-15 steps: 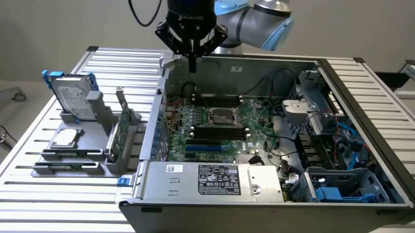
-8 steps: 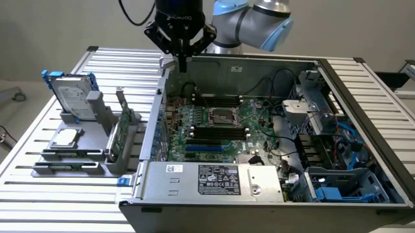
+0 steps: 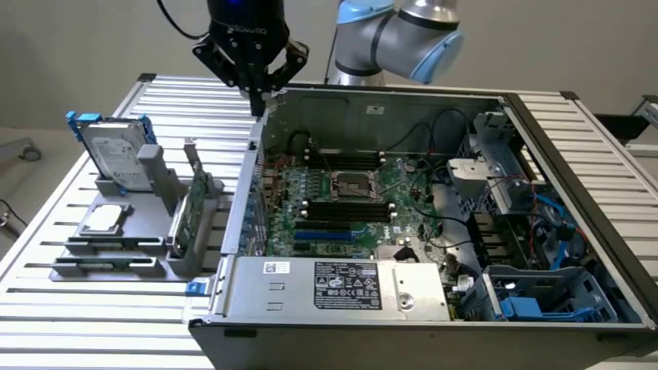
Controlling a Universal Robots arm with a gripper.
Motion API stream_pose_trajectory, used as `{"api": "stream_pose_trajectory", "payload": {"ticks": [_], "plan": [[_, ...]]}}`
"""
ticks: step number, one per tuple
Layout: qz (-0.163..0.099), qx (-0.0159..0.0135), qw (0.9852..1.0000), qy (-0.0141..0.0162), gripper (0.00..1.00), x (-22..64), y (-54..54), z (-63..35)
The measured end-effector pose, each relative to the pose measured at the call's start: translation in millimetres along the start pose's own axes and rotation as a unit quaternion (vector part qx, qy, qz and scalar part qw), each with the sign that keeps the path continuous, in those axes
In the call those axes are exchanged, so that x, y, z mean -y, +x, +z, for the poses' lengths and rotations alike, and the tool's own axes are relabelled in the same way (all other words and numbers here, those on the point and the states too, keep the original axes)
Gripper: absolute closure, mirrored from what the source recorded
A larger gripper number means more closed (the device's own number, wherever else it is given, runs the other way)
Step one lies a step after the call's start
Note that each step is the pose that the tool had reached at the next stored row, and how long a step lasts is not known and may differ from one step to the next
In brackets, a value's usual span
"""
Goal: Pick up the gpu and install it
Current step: 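Reach for the gpu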
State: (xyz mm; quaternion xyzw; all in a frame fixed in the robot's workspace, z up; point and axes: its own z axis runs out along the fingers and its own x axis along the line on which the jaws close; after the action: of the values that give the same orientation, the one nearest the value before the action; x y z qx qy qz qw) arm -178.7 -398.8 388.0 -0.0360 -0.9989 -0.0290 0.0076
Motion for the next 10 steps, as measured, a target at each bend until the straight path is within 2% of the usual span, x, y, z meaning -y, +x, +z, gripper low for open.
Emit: {"api": "stream_pose_trajectory", "payload": {"ticks": [1,3,7,10], "plan": [[0.0,-0.0021,1.0,0.0002,0.89,0.4,4.7,0.6],[0.0,-0.004,1.0,0.0008,0.89,1.1,13.7,1.9],[0.0,-0.0051,1.0,0.0027,0.89,2.4,30.2,4.8],[-0.002,-0.005,1.0,0.0065,0.89,3.4,41.9,6.9]]}}
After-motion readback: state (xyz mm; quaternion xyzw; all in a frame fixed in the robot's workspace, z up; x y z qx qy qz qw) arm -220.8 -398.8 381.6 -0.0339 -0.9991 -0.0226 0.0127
